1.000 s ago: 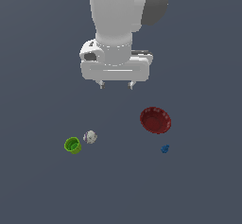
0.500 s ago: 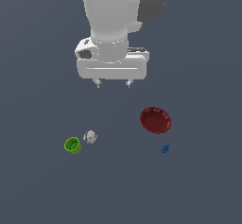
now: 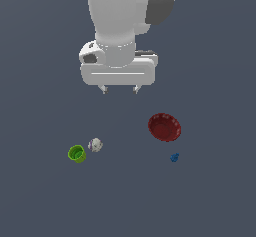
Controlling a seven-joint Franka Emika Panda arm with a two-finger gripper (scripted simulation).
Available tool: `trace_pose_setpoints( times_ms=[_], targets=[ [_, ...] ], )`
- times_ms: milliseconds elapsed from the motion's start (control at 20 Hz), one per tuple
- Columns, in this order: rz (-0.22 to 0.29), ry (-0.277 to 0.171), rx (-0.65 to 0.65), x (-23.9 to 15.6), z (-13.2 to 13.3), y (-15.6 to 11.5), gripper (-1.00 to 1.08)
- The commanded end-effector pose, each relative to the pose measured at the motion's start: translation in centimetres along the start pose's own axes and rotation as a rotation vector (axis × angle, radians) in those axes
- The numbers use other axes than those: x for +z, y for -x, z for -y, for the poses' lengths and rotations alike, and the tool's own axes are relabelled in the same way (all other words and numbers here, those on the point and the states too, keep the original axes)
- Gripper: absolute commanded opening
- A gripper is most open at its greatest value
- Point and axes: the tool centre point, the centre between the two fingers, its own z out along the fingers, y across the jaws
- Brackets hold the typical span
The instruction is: Pick up a designated object from a clutter of objects.
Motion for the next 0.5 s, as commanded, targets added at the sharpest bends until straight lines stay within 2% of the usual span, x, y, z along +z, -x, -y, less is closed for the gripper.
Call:
trace_pose_setpoints(
  times_ms=[0,450],
  targets=[
    [0.002,0.004,-0.027,0.4,0.5,-0.5,1.0],
    [0.01,0.03,-0.223,3.9,4.1,-3.8,1.0]
  ],
)
